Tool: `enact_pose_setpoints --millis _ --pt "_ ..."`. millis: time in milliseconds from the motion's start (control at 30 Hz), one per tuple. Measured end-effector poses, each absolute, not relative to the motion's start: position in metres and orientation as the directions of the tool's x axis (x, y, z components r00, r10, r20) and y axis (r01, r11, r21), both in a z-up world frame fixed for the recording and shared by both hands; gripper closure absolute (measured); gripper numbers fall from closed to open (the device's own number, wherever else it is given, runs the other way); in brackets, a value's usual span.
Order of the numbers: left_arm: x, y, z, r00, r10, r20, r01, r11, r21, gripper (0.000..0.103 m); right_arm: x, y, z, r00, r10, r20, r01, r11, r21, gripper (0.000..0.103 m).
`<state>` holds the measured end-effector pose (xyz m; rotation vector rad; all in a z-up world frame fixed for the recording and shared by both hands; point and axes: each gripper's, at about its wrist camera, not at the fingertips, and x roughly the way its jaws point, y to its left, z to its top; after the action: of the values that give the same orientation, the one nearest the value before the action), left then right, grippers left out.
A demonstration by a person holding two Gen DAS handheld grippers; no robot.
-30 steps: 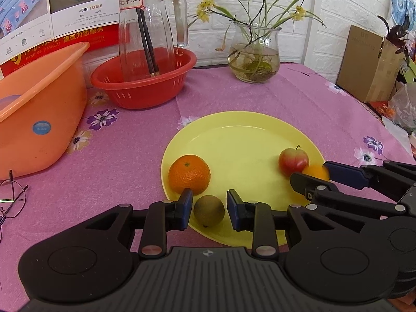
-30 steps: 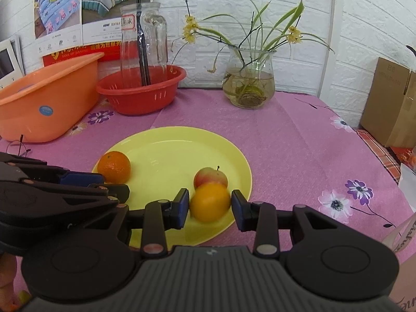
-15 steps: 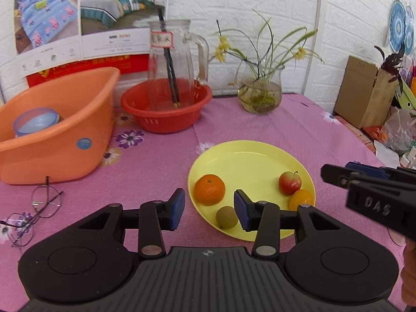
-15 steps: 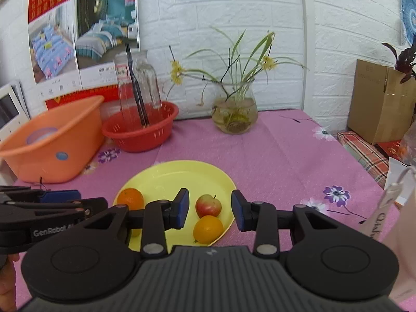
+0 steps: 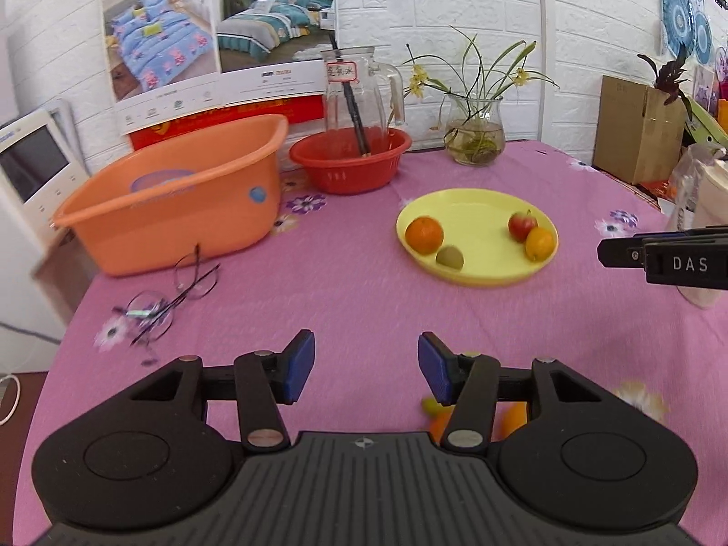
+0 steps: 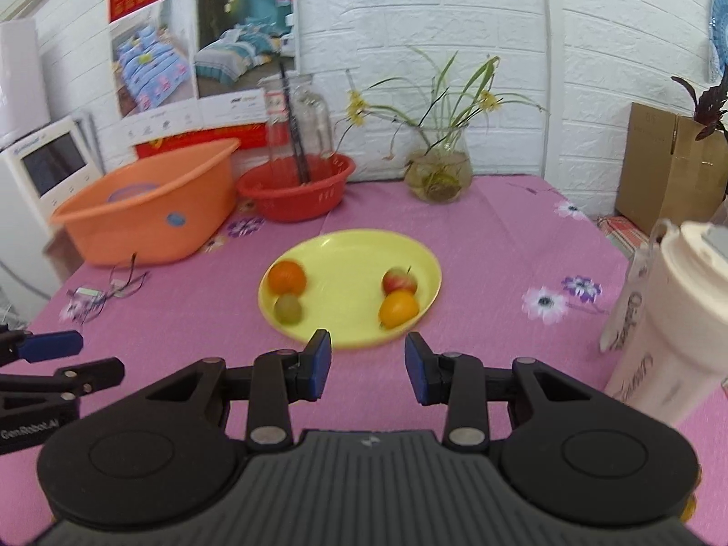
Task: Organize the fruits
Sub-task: 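Grasp a yellow-green fruit with the left tool while the right tool grasps a red apple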
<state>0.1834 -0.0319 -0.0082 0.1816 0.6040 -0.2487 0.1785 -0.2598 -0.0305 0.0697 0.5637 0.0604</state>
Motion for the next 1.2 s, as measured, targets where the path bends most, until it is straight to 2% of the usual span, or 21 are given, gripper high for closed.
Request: enact_pose_setpoints --millis 167,567,767,967,1200 --pt "0.142 -0.009 -0.022 0.796 -0.152 -0.586 0.262 0.959 0.108 0.055 0.150 -0.251 -0.040 0.832 0.119 -0.542 -0.086 0.993 0.085 0.029" --pt "0.076 0.007 -0.042 0.786 -0.216 -0.579 0.328 0.940 0.095 0.055 0.111 -0.222 -0.059 0.817 0.174 -0.550 -0.198 0.980 0.015 0.029" --pt "0.073 0.010 -0.052 0.761 -0.236 -0.605 0.342 0.937 0.064 0.061 0.104 -0.213 -0.065 0.808 0.185 -0.559 -0.222 0.975 0.001 0.029" --pt "0.077 0.012 -0.059 0.758 -0.219 -0.615 0.325 0.944 0.064 0.061 0.102 -0.205 -0.074 0.806 0.175 -0.565 -0.234 0.972 -0.033 0.029" --pt "0.084 0.014 -0.065 0.747 -0.213 -0.630 0.310 0.950 0.046 0.068 0.107 -0.203 -0.083 0.791 0.169 -0.588 -0.229 0.973 -0.029 0.029"
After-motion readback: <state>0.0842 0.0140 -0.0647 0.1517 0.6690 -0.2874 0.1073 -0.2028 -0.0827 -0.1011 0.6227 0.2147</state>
